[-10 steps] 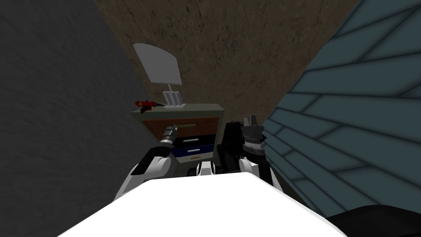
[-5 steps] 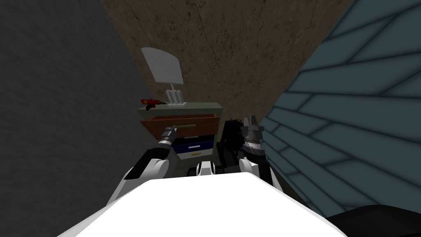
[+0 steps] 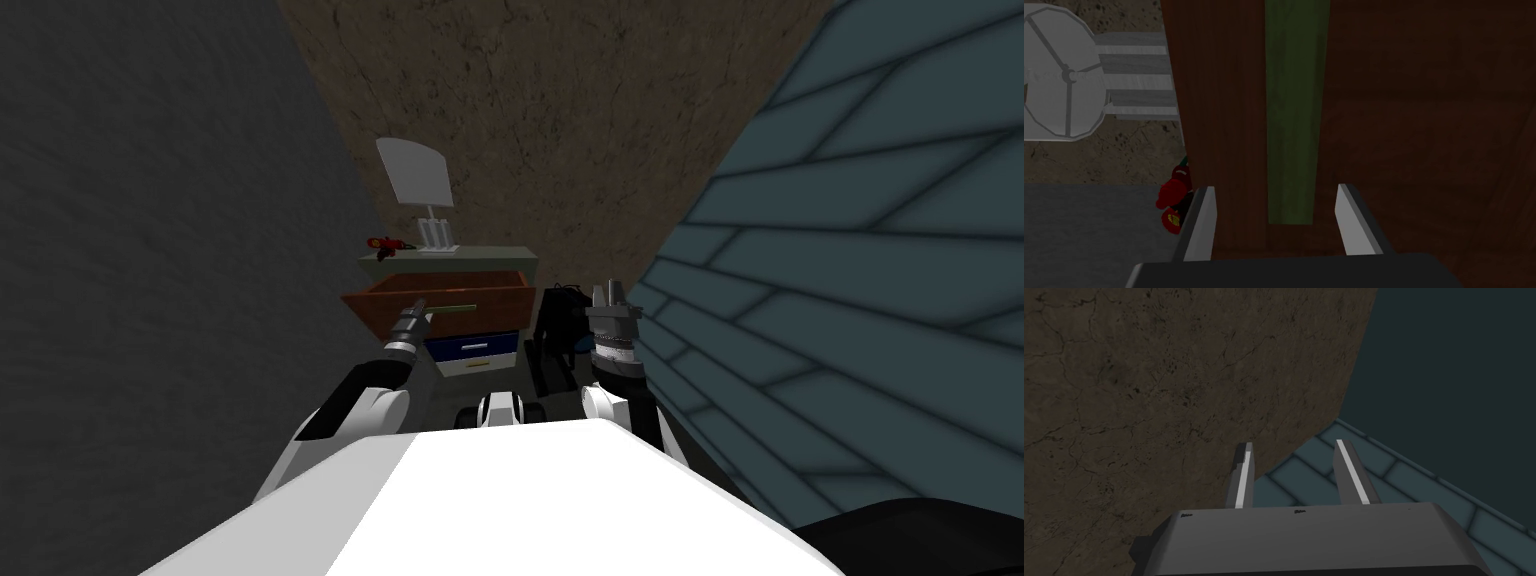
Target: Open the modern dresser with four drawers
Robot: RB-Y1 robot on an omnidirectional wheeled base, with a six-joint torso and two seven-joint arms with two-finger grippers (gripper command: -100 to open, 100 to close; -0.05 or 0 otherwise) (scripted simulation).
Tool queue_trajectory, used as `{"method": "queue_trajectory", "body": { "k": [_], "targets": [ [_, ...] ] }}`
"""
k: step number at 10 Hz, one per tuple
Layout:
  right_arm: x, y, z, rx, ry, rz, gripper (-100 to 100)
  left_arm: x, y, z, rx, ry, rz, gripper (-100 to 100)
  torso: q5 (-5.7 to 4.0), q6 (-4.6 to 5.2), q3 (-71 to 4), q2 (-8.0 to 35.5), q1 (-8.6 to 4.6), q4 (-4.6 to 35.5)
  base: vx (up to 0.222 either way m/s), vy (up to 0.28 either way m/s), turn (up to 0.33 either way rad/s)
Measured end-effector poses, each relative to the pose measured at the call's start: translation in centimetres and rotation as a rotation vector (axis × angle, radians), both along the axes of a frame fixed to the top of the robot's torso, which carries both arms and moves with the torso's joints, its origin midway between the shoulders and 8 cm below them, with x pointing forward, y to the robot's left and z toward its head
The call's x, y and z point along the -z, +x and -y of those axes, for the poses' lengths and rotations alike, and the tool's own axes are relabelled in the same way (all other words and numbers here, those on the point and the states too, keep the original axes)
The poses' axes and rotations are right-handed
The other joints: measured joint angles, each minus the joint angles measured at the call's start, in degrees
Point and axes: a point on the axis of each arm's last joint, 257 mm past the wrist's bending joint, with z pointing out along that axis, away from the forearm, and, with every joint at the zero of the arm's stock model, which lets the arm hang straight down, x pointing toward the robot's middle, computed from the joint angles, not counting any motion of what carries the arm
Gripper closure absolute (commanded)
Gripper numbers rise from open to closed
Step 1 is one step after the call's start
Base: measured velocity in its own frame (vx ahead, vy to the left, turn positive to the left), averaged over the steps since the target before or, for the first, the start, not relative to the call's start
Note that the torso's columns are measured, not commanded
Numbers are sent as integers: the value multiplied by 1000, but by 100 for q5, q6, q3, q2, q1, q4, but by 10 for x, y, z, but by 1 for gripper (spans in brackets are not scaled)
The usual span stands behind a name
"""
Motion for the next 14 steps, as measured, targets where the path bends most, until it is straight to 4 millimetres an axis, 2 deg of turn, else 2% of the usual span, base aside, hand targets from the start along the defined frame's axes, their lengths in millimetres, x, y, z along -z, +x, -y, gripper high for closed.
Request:
{"method": "queue_trajectory", "body": {
  "k": [6, 9, 10, 14],
  "targets": [
    [0, 0, 0, 0, 0, 0, 0, -33, 14, -1, 8, 1, 0, -100, 0, 5, 14, 25, -8, 3, -3, -5, 10],
    [0, 0, 0, 0, 0, 0, 0, -41, 18, -1, 13, -2, -21, -100, -20, -1, 24, 50, -22, 35, -14, -6, 7],
    [0, 0, 0, 0, 0, 0, 0, -40, 18, -1, 13, -2, -28, 0, -14, 1, 25, 46, -21, 25, 0, 0, 0],
    [0, 0, 0, 0, 0, 0, 0, -34, 19, -2, 11, -4, -41, 0, -4, 5, 8, 18, -11, 5, 0, 0, 0]
  ]
}}
